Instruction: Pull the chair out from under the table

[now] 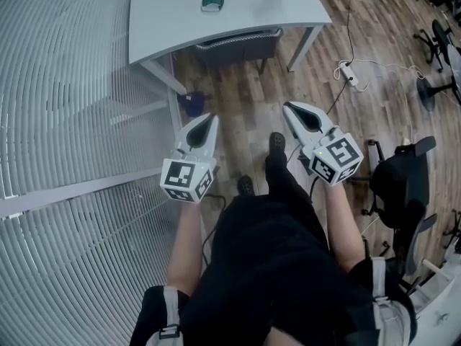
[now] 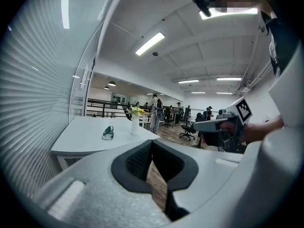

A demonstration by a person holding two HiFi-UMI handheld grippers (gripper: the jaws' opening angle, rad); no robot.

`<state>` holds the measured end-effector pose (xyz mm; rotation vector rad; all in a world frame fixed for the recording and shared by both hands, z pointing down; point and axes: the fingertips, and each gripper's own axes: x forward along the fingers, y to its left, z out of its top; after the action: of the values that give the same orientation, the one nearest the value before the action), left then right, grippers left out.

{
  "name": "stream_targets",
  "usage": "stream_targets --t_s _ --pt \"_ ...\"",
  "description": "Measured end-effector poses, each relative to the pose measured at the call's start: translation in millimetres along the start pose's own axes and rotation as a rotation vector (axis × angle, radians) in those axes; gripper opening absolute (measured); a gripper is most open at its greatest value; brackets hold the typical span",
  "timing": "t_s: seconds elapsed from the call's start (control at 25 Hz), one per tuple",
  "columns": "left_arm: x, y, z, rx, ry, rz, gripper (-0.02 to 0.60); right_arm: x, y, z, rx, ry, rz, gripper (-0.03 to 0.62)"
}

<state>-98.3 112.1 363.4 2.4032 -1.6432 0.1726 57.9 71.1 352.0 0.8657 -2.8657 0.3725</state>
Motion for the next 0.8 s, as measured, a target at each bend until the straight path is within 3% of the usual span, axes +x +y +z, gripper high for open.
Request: stream_targets --t_s 0.36,0.56,0.8 --pt "87 12 25 0.012 0.023 0.043 0.011 34 -93 24 0.018 -0.006 0.038 0.003" --pt "132 -2 44 0.024 -0.015 0.022 0.012 45 -134 34 0.005 -0.004 0.082 0.003" --pt "183 -11 50 0.048 0.015 0.058 0.012 60 -186 35 -0.006 0.027 0.109 0.003"
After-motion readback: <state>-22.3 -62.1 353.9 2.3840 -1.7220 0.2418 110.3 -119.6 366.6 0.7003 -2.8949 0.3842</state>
